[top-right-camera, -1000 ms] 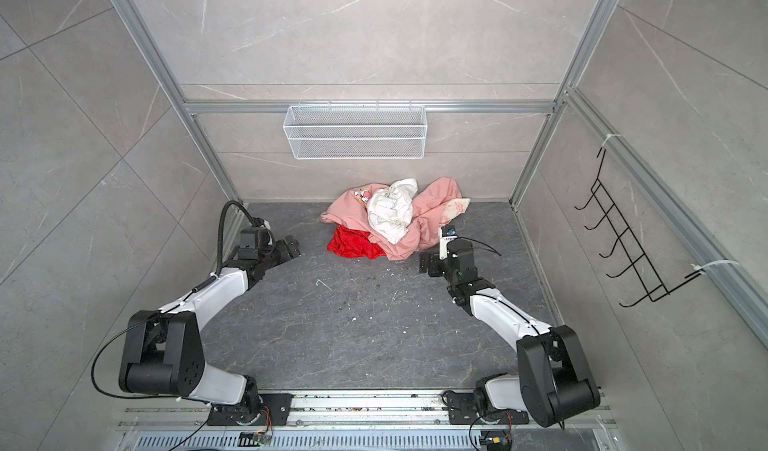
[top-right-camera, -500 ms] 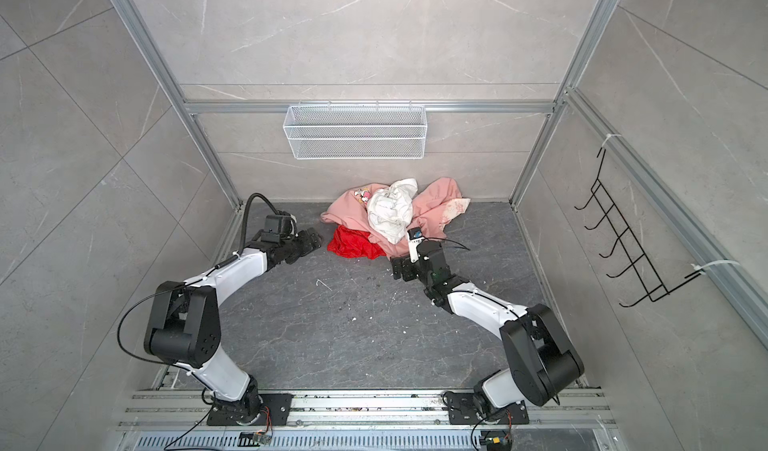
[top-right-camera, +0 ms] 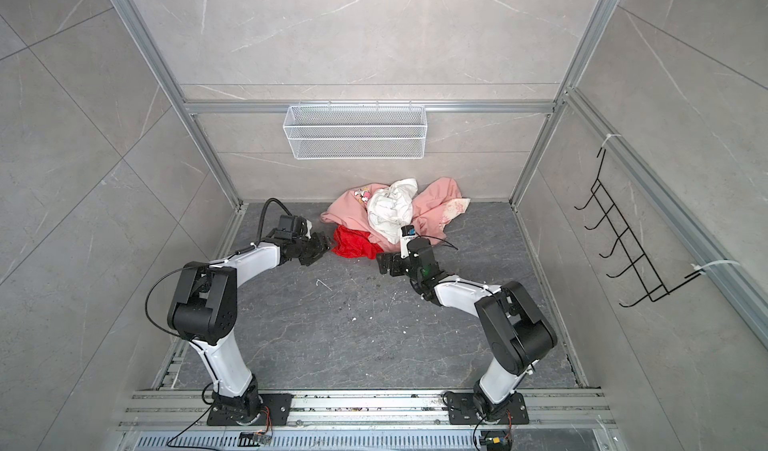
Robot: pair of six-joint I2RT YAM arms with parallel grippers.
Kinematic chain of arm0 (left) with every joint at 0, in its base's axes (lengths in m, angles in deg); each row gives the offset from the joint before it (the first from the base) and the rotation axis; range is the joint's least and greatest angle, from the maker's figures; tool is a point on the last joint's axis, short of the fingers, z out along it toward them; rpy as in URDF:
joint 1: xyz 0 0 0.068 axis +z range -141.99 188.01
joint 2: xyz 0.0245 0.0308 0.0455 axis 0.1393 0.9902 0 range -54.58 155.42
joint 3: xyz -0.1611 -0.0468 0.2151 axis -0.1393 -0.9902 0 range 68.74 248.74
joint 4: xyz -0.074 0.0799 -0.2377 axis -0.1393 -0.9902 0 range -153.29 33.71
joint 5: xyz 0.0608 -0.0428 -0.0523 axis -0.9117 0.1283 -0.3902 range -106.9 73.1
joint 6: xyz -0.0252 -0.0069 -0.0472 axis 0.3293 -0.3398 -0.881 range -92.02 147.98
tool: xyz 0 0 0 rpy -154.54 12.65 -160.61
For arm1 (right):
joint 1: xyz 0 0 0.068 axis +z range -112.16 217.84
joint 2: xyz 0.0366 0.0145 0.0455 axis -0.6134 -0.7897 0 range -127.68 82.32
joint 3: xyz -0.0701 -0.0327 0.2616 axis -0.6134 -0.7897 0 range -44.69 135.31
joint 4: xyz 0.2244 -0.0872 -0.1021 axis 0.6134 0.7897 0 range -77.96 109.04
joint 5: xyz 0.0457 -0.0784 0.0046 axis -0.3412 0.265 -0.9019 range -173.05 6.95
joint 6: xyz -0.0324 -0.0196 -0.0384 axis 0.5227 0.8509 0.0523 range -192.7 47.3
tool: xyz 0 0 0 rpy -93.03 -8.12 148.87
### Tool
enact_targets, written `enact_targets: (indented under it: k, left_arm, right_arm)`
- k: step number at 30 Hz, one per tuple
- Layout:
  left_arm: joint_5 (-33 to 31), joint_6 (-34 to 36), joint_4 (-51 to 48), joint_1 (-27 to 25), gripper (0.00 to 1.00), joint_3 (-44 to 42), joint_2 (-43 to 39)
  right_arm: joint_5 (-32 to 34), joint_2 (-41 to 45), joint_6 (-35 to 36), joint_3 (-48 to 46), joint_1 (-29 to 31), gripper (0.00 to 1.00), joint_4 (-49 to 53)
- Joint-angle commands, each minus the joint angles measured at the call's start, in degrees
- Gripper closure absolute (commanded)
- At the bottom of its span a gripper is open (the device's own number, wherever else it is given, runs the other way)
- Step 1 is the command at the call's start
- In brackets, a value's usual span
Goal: Pick out a specific cloth from the pile
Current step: 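Move the left gripper toward the red cloth while the right gripper approaches the pile, then lower the left gripper onto the red cloth and close it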
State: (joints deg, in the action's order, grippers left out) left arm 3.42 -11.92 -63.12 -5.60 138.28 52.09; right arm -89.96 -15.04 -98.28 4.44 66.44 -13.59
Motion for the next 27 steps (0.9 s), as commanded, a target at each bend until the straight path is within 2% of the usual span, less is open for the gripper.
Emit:
enact_targets:
  k: [1,4,6,9,22,27]
  left_arm:
    - [2.9,-1.3,2.6,-0.4,0.26,1.9,1.0]
    - [3.1,-1.4,3.0,-0.5,0.27,2.2,1.7]
    - [3.2,-1.6,3.4,-0.5,0.27,2.3,2.2]
    - [3.6,-1.8,3.8,-0.8,0.27,2.6,3.0]
    - [5.1,-2.7,4.0,-1.3,0.3,5.7,6.5]
    - [5.4,-1.8,3.5,-1.6,0.41,7.1,7.8]
  right_arm:
    - [-1.3,-3.9,-17.5,3.8,0.2,0.0,-1.5]
    - [-3.0,-6.8,-24.4,5.5,0.5,0.0,-2.3]
    - [-0.9,-8.1,-31.4,6.5,0.8,0.0,-1.2]
    - [-0.7,-9.8,-37.5,8.0,0.9,0.0,1.1]
    - [2.3,-10.2,-35.9,10.0,3.4,0.0,3.3]
    - [1.9,-10.3,-35.9,10.0,3.6,0.0,3.4]
